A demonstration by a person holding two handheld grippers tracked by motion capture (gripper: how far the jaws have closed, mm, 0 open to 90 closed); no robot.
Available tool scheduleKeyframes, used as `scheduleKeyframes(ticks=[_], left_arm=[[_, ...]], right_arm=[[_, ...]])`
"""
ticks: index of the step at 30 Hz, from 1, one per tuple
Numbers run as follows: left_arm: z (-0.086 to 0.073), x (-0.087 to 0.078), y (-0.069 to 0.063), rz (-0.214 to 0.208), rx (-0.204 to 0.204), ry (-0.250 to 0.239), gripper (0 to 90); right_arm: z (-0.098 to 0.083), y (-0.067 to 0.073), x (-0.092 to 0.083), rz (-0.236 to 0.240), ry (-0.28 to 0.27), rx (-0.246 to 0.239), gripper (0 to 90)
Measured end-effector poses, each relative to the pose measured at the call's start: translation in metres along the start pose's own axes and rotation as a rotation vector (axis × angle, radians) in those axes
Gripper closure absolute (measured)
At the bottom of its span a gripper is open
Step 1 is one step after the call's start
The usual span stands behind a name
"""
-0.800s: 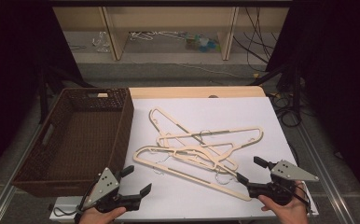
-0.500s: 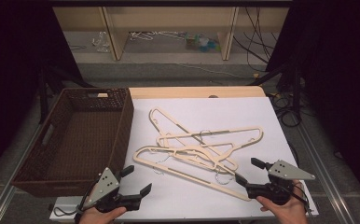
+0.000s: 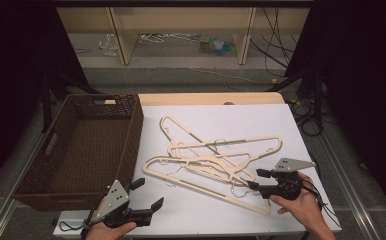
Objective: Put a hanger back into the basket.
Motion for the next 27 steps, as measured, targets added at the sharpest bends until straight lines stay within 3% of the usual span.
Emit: scheduleKeyframes(ticks=[3,5,11,15,20,21,23,26,27], left_arm=[[0.000,0.000,0.000,-0.002,-0.003,0.001,15.9],[0.000,0.001,0.000,-0.007,0.001,0.003,15.9],[0.000,0.001,0.000,-0.010,0.003,0.005,15.9],[0.000,0.001,-0.001,-0.014,0.004,0.008,15.9],[0.000,0.002,-0.001,-0.012,0.001,0.007,16.0],[0.001,0.002,0.000,-0.021,0.028,0.013,16.0],[0.000,0.003,-0.001,-0.022,0.006,0.006,15.9],[0.001,0.004,-0.001,-0.022,0.025,0.018,15.9],[0.000,0.006,-0.003,-0.026,0.003,0.008,15.9]], right_arm=[[0.001,-0.005,0.016,0.035,0.061,0.005,46.8],[0.001,-0.005,0.026,0.028,0.105,-0.015,50.0],[0.005,-0.006,0.048,0.052,0.144,-0.061,59.2],[0.000,-0.009,0.058,0.082,0.216,-0.075,61.0],[-0.003,-0.011,0.062,0.123,0.242,-0.084,66.5],[-0.002,-0.011,0.062,0.140,0.243,-0.085,67.9],[-0.002,-0.010,0.063,0.149,0.240,-0.102,70.4],[0.000,-0.011,0.061,0.159,0.240,-0.148,79.1],[0.001,-0.010,0.060,0.146,0.236,-0.156,79.2]])
Point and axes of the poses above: each handheld gripper's, and its own axes: x roughly forward along the jaws, z roughly out of its top, y roughly to its left, the point moved 5 cm from there along x, roughly forward along the jaws, and after that the axes turned 9 degrees about -z, right-handed, at the moved point
